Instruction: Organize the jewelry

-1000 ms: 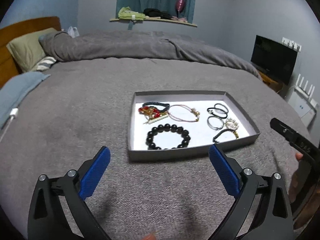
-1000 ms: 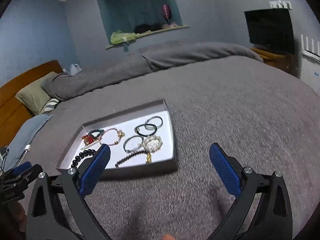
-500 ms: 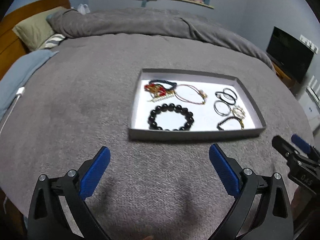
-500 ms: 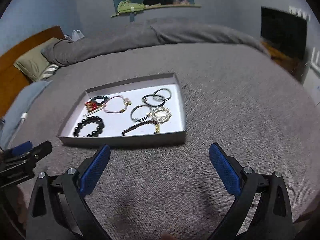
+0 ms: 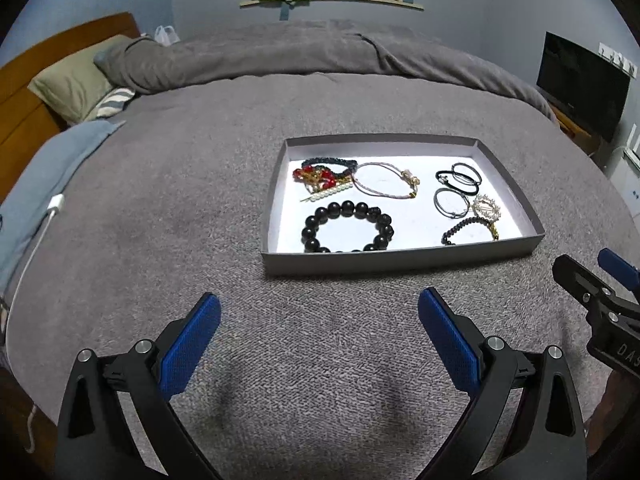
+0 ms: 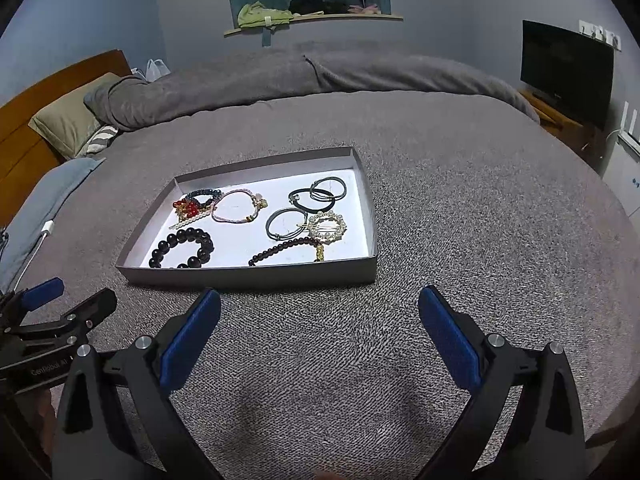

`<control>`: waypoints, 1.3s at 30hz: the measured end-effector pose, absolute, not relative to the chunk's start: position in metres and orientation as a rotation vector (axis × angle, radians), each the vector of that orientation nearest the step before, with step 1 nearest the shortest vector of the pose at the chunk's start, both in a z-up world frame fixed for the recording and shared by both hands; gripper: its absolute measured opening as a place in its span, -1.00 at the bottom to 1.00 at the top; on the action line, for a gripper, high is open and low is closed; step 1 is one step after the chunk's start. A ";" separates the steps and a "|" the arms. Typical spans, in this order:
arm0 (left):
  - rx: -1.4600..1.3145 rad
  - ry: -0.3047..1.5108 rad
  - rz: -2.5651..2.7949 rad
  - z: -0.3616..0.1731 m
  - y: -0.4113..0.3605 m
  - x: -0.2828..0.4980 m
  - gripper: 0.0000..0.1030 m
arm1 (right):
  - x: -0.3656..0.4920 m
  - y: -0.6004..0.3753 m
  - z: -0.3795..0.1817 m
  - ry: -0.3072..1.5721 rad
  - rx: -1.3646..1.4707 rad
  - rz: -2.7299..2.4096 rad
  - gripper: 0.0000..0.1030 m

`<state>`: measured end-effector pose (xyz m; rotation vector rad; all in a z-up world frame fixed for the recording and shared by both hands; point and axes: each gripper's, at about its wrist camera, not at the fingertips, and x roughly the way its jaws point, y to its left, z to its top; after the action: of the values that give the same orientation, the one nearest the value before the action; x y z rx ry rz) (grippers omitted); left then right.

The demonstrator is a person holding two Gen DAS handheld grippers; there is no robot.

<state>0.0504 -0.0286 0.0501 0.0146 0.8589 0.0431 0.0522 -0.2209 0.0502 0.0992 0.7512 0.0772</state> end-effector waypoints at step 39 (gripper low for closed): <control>0.011 0.852 0.054 0.053 -0.026 0.049 0.90 | 0.052 -0.220 0.050 0.741 0.094 0.067 0.90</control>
<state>0.0495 -0.0265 0.0526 0.0113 0.8524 0.0536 0.0518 -0.2199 0.0500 0.0940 0.7412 0.0670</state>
